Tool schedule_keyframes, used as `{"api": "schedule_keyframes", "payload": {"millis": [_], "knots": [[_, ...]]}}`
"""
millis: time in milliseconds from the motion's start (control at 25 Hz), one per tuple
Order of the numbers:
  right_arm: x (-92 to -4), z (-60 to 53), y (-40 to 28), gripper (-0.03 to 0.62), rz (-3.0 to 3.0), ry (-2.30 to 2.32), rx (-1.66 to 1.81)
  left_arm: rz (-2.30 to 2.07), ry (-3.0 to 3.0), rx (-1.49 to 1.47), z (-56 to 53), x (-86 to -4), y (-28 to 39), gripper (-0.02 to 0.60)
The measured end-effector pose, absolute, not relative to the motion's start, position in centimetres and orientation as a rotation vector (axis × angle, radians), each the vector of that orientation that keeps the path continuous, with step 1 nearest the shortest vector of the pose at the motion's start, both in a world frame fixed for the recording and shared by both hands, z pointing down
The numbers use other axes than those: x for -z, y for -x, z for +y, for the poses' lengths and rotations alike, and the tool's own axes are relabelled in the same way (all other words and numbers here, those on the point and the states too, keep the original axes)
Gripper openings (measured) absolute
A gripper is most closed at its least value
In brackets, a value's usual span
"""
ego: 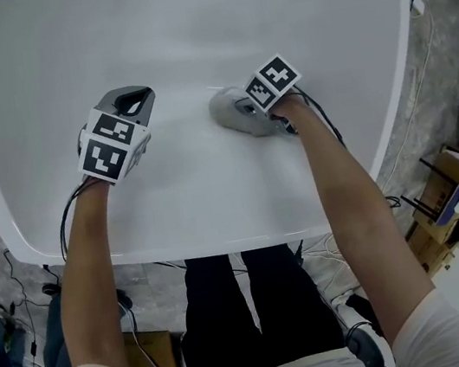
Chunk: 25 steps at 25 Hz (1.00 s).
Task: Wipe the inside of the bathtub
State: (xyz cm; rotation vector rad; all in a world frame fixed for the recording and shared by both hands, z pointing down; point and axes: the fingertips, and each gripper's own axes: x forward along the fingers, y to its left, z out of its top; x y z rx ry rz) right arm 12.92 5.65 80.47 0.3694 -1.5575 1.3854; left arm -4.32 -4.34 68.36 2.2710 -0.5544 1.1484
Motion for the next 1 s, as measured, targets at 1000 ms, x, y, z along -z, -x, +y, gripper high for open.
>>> {"api": "schedule_keyframes", "payload": {"millis": [1000], "knots": [[-85.0,0.4,-1.7,0.094,-1.722,-0.375,-1.353,-0.718,-2.160,-1.141,-8.4,-70.0,12.4,0.009]]}}
